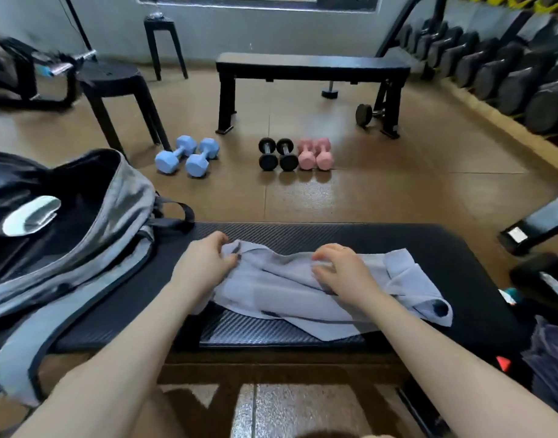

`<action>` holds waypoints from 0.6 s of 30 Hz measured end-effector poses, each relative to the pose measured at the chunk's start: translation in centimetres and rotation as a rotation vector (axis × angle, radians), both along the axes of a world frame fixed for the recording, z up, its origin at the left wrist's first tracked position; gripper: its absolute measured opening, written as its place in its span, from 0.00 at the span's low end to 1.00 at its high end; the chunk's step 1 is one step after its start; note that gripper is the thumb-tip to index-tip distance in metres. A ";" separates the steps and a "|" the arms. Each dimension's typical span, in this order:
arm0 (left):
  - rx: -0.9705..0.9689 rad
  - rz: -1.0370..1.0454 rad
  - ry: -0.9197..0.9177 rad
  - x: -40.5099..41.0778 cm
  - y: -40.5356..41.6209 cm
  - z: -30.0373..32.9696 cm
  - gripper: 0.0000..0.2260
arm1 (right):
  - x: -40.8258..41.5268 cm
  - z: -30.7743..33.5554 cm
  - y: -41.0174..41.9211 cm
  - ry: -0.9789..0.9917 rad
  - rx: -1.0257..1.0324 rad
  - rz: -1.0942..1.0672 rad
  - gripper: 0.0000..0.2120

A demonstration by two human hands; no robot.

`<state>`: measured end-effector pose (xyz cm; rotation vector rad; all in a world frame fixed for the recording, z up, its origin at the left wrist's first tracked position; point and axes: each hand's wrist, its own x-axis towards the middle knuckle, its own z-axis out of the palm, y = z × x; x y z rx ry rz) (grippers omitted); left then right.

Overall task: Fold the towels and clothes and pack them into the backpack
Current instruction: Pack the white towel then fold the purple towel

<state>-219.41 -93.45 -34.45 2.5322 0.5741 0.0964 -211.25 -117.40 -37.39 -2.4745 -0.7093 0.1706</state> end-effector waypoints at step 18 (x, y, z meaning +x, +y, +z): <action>0.260 -0.207 -0.074 3.8 -1.6 -5.0 0.07 | 3.9 -0.8 -4.6 -0.151 -0.541 -0.166 0.13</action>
